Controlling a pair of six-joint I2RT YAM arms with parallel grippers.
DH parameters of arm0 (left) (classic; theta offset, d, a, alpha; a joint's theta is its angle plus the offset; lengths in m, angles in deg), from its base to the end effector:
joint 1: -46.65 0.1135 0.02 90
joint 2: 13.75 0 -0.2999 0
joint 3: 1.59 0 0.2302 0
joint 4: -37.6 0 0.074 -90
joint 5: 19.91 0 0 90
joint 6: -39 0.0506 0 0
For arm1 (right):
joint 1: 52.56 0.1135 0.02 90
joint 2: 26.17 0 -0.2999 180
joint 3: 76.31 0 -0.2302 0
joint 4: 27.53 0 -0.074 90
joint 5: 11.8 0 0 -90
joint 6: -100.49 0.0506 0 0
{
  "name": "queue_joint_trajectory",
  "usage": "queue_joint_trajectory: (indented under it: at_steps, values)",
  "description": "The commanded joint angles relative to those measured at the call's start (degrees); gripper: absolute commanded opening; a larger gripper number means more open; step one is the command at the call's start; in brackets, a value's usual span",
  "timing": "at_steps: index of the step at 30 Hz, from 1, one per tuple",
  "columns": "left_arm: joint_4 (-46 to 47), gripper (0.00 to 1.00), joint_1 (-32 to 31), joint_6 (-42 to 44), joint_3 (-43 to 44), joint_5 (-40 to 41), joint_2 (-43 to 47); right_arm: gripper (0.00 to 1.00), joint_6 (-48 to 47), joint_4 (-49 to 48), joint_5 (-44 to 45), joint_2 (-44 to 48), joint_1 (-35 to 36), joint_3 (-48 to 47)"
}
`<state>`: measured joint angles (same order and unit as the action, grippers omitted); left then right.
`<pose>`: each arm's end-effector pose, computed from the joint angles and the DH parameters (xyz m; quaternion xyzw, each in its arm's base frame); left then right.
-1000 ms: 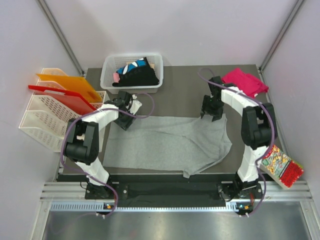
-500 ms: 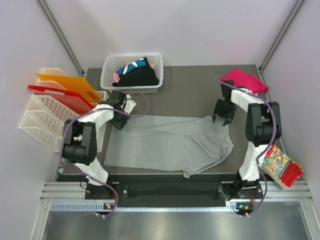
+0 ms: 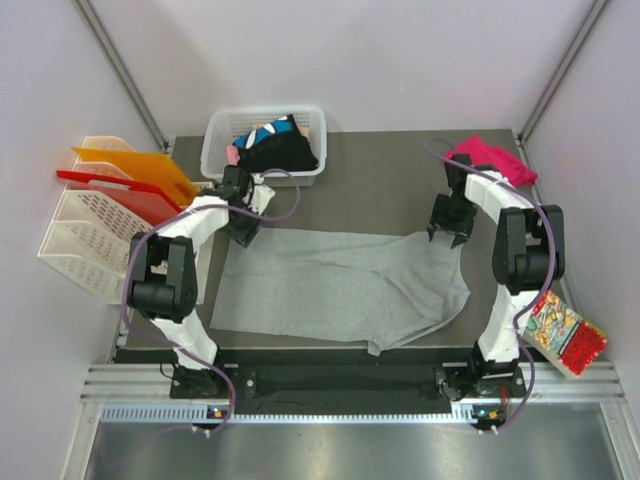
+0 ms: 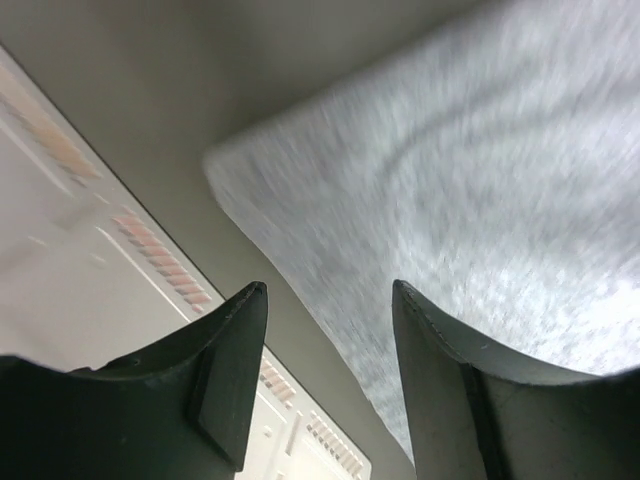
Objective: Fold and stack the t-shirts
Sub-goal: Fold the flattened tshirt in 1/3 of the way
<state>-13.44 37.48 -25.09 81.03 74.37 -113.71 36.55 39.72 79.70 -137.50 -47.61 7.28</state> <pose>0.3338 -0.0501 0.2246 0.2891 0.9380 0.0636 0.1801 0.3672 0.0305 0.2102 0.1836 0.9805 0.0057 0.0693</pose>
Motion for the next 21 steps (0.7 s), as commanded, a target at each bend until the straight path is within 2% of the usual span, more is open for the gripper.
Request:
queue_joint_trajectory:
  at_steps: [1,7,14,21]
  values:
    - [-0.6,0.59,-1.0,-1.3,7.4,-2.4,-1.4,0.6,-1.4,3.9,3.2,6.6,0.8,-5.8]
    - [0.1,0.59,-1.1,-1.8,11.7,-1.6,-6.5,0.61,-0.9,4.5,4.1,5.1,0.5,-6.7]
    - [0.2,0.56,-1.0,-0.1,8.9,-3.7,-7.7,0.6,0.7,1.0,1.7,6.4,0.7,2.3]
    - [-2.0,0.56,-1.2,1.3,6.7,-6.9,-8.3,0.6,1.1,0.3,0.1,3.3,0.8,1.9]
